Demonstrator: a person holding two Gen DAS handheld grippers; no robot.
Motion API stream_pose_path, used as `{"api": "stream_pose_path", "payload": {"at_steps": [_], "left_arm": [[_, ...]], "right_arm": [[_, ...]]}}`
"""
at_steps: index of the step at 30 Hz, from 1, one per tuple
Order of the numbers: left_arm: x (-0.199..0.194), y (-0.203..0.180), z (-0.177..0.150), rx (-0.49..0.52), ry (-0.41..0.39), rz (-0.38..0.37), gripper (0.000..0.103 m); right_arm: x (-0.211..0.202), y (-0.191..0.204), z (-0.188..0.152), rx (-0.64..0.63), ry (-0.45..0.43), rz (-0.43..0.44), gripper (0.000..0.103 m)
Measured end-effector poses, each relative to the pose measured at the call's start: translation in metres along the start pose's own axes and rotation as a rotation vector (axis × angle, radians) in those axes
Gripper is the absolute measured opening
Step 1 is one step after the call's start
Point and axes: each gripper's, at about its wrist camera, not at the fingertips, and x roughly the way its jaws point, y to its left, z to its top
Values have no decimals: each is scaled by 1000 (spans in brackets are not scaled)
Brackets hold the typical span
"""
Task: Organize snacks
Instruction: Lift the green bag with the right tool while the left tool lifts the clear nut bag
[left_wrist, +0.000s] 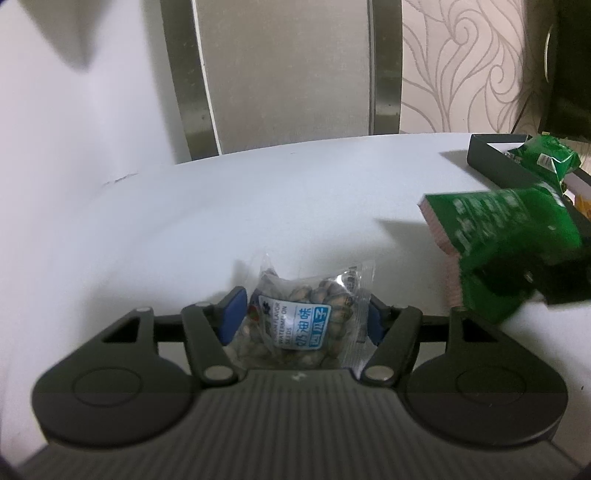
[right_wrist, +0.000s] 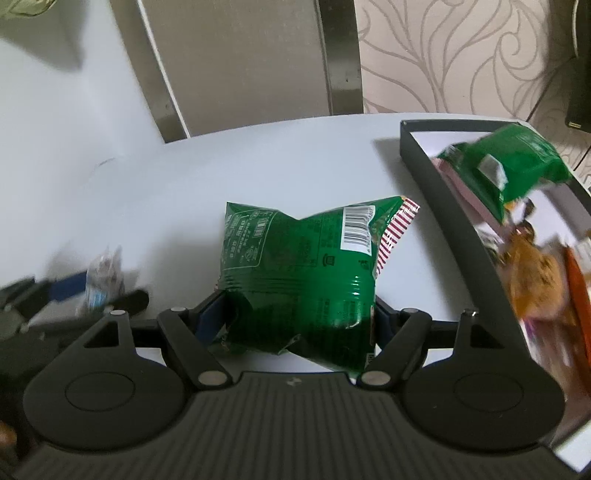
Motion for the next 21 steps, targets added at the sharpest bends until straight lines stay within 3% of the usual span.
{"api": "stream_pose_path", "payload": {"at_steps": [9,15,21], "left_arm": [[2,-6,-3,7,13,5,80],[4,-6,-5,14,-2,3,79],[0,-7,-6,14,-17,-13,67]], "right_arm": [[-32,13,-37,-55,-33,-34,81],[-47,10,-53,-29,-42,-46,81],[-57,12,-61,-43,-48,-57,81]]}}
